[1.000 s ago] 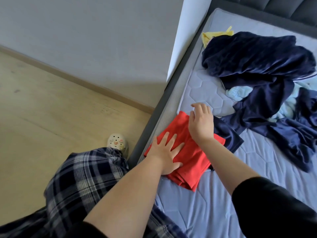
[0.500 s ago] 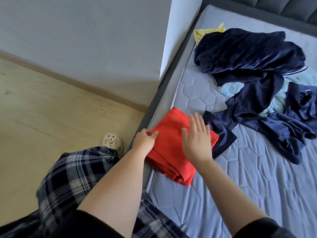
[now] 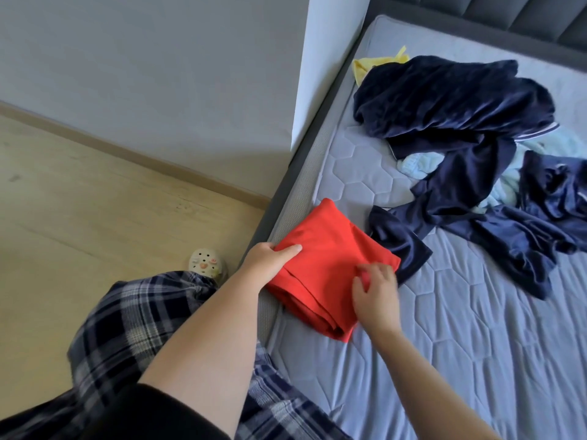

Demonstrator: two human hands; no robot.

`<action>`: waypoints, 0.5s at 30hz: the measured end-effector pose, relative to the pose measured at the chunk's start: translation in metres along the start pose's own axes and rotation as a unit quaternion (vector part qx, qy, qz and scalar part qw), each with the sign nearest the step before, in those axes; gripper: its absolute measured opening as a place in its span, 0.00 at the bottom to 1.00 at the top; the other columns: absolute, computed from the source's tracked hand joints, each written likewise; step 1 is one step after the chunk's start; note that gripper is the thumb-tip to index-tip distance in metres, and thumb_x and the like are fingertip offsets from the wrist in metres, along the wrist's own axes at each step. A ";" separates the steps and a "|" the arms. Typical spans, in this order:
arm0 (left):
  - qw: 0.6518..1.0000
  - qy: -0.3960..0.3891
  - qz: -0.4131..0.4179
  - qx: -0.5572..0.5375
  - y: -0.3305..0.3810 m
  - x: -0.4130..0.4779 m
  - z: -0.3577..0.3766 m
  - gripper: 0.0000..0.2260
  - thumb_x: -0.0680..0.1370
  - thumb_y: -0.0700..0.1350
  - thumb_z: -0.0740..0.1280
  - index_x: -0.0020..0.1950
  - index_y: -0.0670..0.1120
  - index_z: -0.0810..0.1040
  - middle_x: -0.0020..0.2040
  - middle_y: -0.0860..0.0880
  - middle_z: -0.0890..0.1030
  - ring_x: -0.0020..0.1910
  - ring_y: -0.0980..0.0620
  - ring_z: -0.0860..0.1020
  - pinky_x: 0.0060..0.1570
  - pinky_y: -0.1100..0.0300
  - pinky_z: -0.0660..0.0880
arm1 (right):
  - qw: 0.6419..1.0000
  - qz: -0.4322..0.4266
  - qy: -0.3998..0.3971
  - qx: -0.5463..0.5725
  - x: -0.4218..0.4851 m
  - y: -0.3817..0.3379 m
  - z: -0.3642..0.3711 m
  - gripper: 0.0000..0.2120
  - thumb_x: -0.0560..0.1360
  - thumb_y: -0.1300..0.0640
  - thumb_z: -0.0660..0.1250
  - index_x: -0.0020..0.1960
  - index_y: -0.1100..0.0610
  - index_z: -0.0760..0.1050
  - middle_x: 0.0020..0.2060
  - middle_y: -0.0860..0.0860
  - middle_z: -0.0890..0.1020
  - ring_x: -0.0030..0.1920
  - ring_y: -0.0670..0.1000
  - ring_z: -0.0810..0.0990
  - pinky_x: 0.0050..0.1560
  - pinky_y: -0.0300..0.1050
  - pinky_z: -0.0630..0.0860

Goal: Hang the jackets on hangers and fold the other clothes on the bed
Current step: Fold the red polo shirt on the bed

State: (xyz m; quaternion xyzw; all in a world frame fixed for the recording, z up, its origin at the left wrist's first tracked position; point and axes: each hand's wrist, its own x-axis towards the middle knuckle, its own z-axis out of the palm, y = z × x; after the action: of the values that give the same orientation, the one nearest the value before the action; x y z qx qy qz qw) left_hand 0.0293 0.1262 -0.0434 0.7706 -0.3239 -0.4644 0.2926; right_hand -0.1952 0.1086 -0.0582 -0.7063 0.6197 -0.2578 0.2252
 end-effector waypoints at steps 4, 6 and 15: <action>0.999 -0.004 -0.015 -0.041 0.001 0.002 0.002 0.14 0.71 0.61 0.69 0.41 0.51 0.78 0.40 0.53 0.80 0.39 0.54 0.77 0.40 0.59 0.71 | 0.966 0.230 -0.118 0.024 0.009 0.008 -0.022 0.22 0.75 0.45 0.55 0.35 0.60 0.74 0.25 0.53 0.79 0.30 0.58 0.79 0.35 0.49 0.75; 1.000 -0.006 -0.019 -0.024 0.001 0.003 0.004 0.15 0.72 0.62 0.68 0.43 0.51 0.77 0.42 0.52 0.80 0.41 0.52 0.77 0.45 0.58 0.70 | 0.927 0.298 -0.224 0.028 0.011 0.015 -0.023 0.33 0.77 0.40 0.52 0.38 0.67 0.78 0.24 0.59 0.80 0.27 0.60 0.81 0.34 0.48 0.78; 0.985 -0.089 -0.073 -0.132 0.005 0.004 -0.001 0.23 0.70 0.60 0.72 0.59 0.47 0.79 0.53 0.47 0.83 0.52 0.47 0.80 0.61 0.52 0.73 | 0.731 0.463 -0.287 0.411 0.018 0.010 -0.019 0.26 0.76 0.37 0.59 0.61 0.56 0.72 0.45 0.57 0.83 0.37 0.56 0.84 0.35 0.50 0.80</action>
State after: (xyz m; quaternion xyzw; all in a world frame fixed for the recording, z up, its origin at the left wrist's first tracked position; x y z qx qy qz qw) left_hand 0.0304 0.1200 -0.0413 0.7022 -0.2276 -0.5900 0.3272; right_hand -0.2132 0.0896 -0.0486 -0.2110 0.6091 -0.1361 0.7523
